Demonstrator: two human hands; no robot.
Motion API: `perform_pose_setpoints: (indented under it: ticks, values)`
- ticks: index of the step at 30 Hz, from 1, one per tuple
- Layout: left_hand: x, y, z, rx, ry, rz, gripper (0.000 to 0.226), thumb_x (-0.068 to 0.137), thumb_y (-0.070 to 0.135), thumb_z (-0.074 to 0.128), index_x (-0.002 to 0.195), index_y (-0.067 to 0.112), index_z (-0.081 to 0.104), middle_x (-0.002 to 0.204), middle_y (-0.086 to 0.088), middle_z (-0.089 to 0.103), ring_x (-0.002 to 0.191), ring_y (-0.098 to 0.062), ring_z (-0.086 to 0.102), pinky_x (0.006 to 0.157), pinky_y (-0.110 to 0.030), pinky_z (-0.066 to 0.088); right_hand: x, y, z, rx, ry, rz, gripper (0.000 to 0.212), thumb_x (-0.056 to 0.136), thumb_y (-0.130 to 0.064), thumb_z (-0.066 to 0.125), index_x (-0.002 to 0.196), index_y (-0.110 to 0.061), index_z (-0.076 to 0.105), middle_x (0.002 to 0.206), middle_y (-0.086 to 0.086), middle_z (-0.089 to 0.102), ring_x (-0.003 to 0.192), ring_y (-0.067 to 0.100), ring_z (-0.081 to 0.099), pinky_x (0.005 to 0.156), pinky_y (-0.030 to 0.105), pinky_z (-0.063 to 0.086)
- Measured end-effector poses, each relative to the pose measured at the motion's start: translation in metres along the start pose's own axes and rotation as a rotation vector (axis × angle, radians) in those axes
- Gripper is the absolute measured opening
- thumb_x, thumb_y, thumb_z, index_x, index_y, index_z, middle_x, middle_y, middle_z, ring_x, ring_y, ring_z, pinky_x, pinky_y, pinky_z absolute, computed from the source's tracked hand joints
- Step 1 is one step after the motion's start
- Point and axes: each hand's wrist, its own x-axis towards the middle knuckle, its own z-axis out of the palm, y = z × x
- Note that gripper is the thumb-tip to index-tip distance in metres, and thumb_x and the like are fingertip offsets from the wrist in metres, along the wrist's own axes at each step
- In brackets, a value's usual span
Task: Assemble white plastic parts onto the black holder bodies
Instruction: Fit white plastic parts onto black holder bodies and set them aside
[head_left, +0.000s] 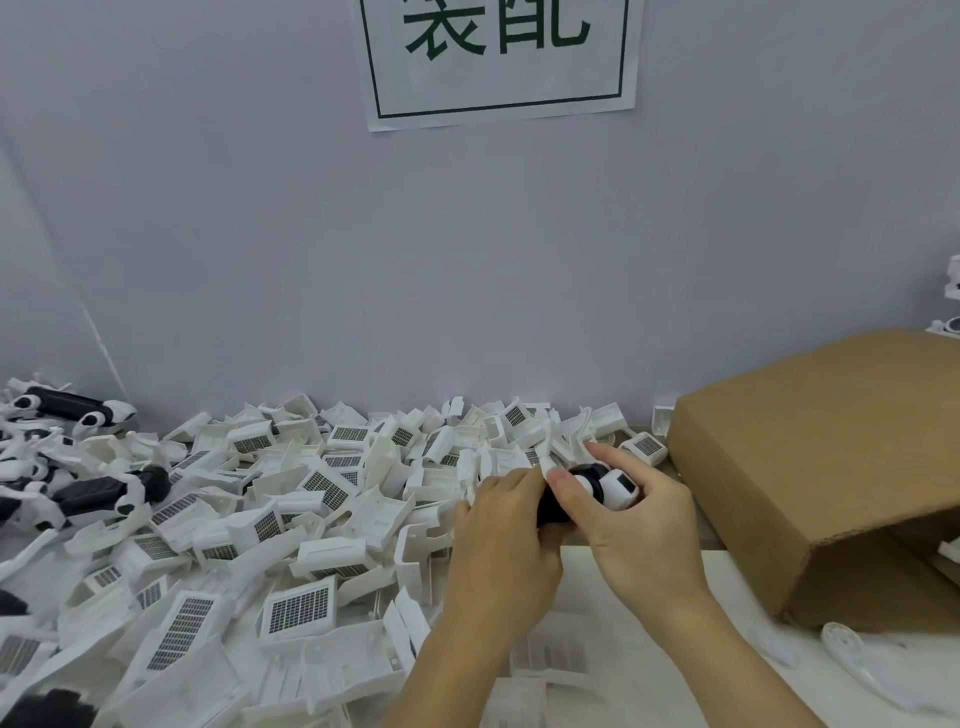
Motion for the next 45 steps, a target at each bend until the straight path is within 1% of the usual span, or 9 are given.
perform_pose_setpoints:
  ticks: [3, 6, 10, 13, 17, 22, 27, 39, 45]
  values:
    - [-0.001, 0.001, 0.001, -0.01, 0.014, 0.012, 0.022, 0.095, 0.011, 0.057, 0.111, 0.025, 0.062, 0.098, 0.019, 0.06, 0.099, -0.011, 0.051, 0.09, -0.038, 0.041, 0.002, 0.0, 0.002, 0.03, 0.033, 0.004, 0.063, 0.063, -0.046, 0.087, 0.117, -0.019, 0.073, 0.084, -0.01, 0.074, 0.079, 0.005, 0.072, 0.076, 0.031, 0.062]
    - [-0.001, 0.0, 0.002, -0.003, 0.068, 0.009, 0.027, 0.091, 0.009, 0.059, 0.106, 0.03, 0.049, 0.09, 0.023, 0.052, 0.094, -0.008, 0.046, 0.086, -0.035, 0.036, 0.0, -0.002, 0.002, 0.075, 0.028, -0.026, 0.073, 0.054, -0.06, 0.079, 0.116, -0.021, 0.07, 0.077, -0.008, 0.074, 0.075, 0.004, 0.072, 0.063, 0.017, 0.056]
    - [0.002, -0.001, 0.003, -0.101, 0.154, -0.005, 0.024, 0.091, 0.009, 0.063, 0.1, 0.029, 0.053, 0.086, 0.021, 0.055, 0.089, -0.007, 0.049, 0.083, -0.038, 0.043, -0.003, -0.003, 0.002, 0.182, -0.077, -0.004, 0.085, 0.06, -0.059, 0.076, 0.137, -0.032, 0.051, 0.11, -0.005, 0.071, 0.095, 0.0, 0.07, 0.073, 0.017, 0.057]
    - [0.009, -0.002, -0.001, -0.419, 0.301, -0.096, 0.024, 0.091, 0.013, 0.07, 0.1, 0.035, 0.067, 0.092, 0.014, 0.069, 0.091, -0.009, 0.063, 0.082, -0.026, 0.05, -0.007, -0.001, 0.003, 0.279, -0.128, 0.04, 0.081, 0.072, -0.06, 0.063, 0.146, -0.033, 0.042, 0.129, -0.007, 0.066, 0.114, 0.007, 0.066, 0.091, 0.032, 0.055]
    - [0.017, -0.002, -0.01, -0.813, 0.387, -0.434, 0.022, 0.105, 0.028, 0.051, 0.095, 0.027, 0.071, 0.083, 0.011, 0.072, 0.082, -0.014, 0.067, 0.068, -0.019, 0.054, -0.004, 0.004, 0.001, 0.259, -0.065, 0.083, 0.041, 0.097, -0.04, 0.053, 0.137, -0.031, 0.052, 0.124, -0.01, 0.067, 0.112, 0.009, 0.066, 0.085, 0.034, 0.053]
    - [0.018, -0.005, -0.021, -1.398, 0.193, -0.701, 0.058, 0.094, 0.064, 0.047, 0.099, 0.012, 0.073, 0.08, -0.007, 0.072, 0.068, -0.022, 0.07, 0.07, -0.039, 0.053, -0.002, 0.009, 0.002, 0.189, -0.052, 0.13, 0.031, 0.104, -0.028, 0.049, 0.134, -0.028, 0.058, 0.104, -0.013, 0.073, 0.107, 0.012, 0.066, 0.101, 0.052, 0.05]
    - [0.02, 0.0, -0.017, -1.162, 0.102, -0.678, 0.063, 0.054, 0.055, 0.087, 0.099, 0.015, 0.068, 0.073, 0.001, 0.071, 0.068, -0.016, 0.071, 0.071, -0.039, 0.057, -0.002, 0.008, 0.005, 0.161, -0.056, 0.142, 0.027, 0.106, -0.023, 0.045, 0.126, -0.024, 0.063, 0.101, -0.005, 0.071, 0.094, 0.018, 0.068, 0.085, 0.045, 0.055]
    - [0.022, 0.005, -0.024, -1.373, 0.145, -0.741, 0.051, 0.101, 0.046, 0.049, 0.091, 0.002, 0.072, 0.07, -0.007, 0.066, 0.055, -0.017, 0.06, 0.067, -0.044, 0.058, -0.002, 0.003, 0.0, 0.101, -0.177, 0.266, 0.033, 0.107, -0.017, 0.04, 0.099, -0.022, 0.072, 0.082, 0.004, 0.075, 0.071, 0.018, 0.069, 0.067, 0.033, 0.047]
    - [0.018, 0.02, -0.014, -1.491, 0.145, -0.91, 0.048, 0.106, 0.036, 0.043, 0.119, -0.007, 0.061, 0.098, -0.026, 0.069, 0.074, -0.035, 0.066, 0.049, -0.035, 0.057, -0.006, -0.004, 0.0, 0.133, -0.342, 0.293, 0.046, 0.102, -0.008, 0.039, 0.082, -0.028, 0.076, 0.075, 0.011, 0.075, 0.062, 0.024, 0.068, 0.065, 0.034, 0.046]
